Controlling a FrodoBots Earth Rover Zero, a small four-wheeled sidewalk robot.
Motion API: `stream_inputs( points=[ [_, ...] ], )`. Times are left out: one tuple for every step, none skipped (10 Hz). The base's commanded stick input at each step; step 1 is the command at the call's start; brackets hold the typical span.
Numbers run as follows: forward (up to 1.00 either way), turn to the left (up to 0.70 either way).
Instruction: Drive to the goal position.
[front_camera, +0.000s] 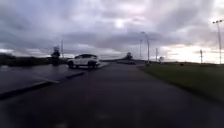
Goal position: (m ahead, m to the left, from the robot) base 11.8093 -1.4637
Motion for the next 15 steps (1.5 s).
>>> stream_inputs(
  points=[
    [0.7,-0.03],
    [0.7,-0.05],
    [0.7,-0.12],
    [0.7,-0.2],
    [0.7,-0.27],
    [0.7,-0.27],
    [0.7,-0.27],
    [0.7,-0.27],
    [0.7,-0.27],
    [0.7,-0.27],
    [0.7,-0.25],
    [0.7,-0.06],
    [0.7,0.0],
    [0.7,0.0],
    [0.7,0.0]
  ],
)
